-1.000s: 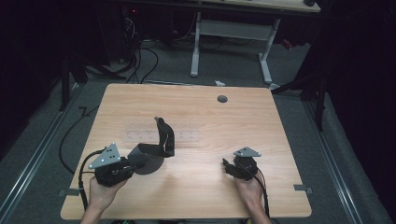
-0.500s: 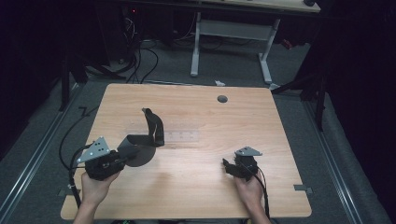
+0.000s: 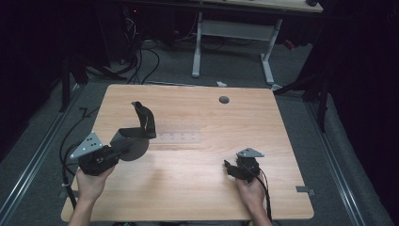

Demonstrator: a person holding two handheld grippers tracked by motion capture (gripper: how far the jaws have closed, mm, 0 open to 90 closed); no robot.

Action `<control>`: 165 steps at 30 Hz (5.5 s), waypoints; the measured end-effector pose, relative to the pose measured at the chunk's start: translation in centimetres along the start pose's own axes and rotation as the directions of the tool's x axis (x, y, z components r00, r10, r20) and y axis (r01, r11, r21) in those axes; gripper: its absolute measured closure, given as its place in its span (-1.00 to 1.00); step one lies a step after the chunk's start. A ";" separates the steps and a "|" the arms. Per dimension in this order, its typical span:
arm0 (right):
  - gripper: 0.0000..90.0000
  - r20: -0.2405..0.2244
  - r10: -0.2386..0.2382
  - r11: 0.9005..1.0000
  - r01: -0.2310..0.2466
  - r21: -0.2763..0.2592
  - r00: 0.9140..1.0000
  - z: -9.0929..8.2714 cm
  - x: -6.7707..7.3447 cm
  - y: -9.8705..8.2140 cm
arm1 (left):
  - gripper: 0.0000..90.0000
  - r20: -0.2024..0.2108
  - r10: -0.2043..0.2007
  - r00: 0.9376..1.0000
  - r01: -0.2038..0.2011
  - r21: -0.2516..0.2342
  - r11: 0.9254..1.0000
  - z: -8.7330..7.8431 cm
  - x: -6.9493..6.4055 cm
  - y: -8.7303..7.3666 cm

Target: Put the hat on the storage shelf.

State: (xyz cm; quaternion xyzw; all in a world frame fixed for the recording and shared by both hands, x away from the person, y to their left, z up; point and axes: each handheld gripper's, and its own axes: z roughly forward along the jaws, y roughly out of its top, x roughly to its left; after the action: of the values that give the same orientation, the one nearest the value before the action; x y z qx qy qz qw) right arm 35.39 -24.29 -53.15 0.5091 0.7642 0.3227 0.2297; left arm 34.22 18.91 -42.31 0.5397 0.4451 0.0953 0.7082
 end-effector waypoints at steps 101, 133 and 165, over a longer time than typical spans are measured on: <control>-0.20 0.000 0.004 1.000 -0.004 0.003 1.000 0.0 0.1 0.0 | 0.91 -0.308 0.126 0.943 -0.141 -0.028 0.990 6.6 7.6 -0.9; -0.20 -0.001 0.004 1.000 -0.004 0.003 1.000 0.0 0.1 0.0 | 0.04 -0.356 0.093 0.930 -0.098 0.003 0.995 4.3 8.0 -2.0; -0.21 -0.001 0.004 1.000 -0.004 0.003 1.000 0.0 0.1 0.0 | -0.20 -0.372 0.012 0.928 0.031 0.111 0.993 1.5 6.1 -9.8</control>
State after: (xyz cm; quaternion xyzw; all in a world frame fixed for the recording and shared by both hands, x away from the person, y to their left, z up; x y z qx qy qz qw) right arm 35.32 -24.19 -53.15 0.5108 0.7638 0.3221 0.2280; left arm 35.47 17.77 -53.84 0.5497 0.5786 0.1666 0.5790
